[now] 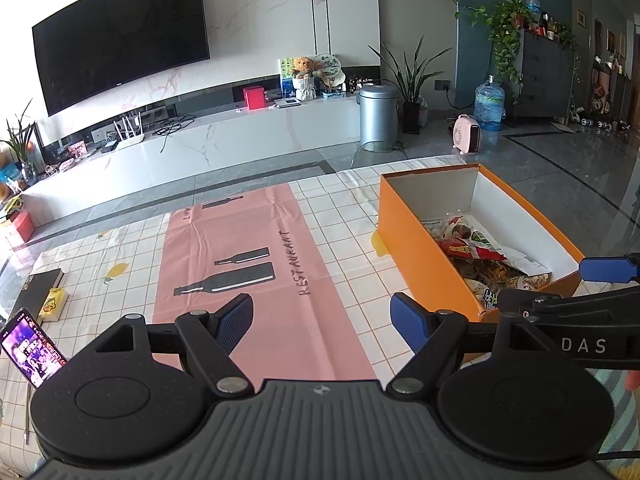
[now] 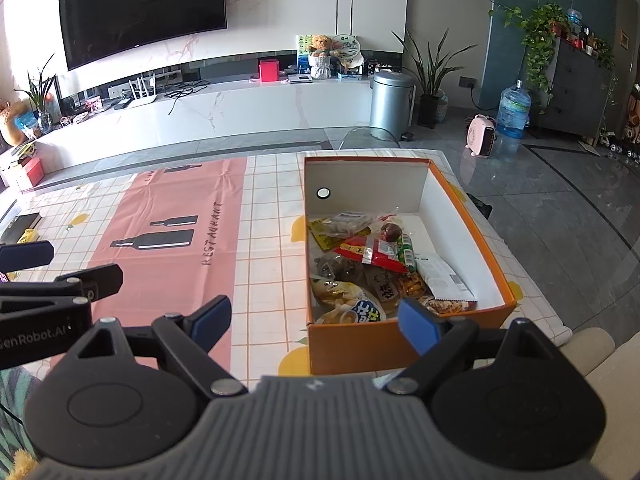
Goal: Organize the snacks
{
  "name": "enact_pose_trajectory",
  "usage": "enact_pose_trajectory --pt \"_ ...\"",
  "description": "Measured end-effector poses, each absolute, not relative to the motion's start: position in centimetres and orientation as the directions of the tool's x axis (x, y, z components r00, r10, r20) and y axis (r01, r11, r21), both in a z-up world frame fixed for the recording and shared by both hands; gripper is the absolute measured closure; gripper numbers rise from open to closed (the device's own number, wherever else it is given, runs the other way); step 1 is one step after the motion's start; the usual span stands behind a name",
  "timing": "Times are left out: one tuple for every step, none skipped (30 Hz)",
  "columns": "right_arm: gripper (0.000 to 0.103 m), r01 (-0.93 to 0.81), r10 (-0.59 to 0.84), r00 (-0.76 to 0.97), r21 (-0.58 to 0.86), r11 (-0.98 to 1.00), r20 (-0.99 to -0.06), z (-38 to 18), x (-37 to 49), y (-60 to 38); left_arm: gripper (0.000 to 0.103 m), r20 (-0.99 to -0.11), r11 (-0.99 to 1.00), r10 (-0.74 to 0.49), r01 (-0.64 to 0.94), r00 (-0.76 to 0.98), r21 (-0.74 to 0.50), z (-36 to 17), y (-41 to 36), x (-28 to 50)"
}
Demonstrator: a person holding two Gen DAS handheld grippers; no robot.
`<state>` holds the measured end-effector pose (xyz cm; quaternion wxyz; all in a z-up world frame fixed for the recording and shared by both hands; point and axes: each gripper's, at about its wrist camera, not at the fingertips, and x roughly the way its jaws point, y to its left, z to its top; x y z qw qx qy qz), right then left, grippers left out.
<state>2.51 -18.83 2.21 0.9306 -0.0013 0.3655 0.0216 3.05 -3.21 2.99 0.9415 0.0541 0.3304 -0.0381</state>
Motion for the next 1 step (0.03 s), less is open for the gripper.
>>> enact_pose_trajectory --pt "0.015 -0.043 0.04 0.731 0.013 0.999 -0.681 2.19 2.53 -18.79 0.011 -0.625 0.992 -0.032 0.103 0.78 0.078 3.01 -3.21 3.04"
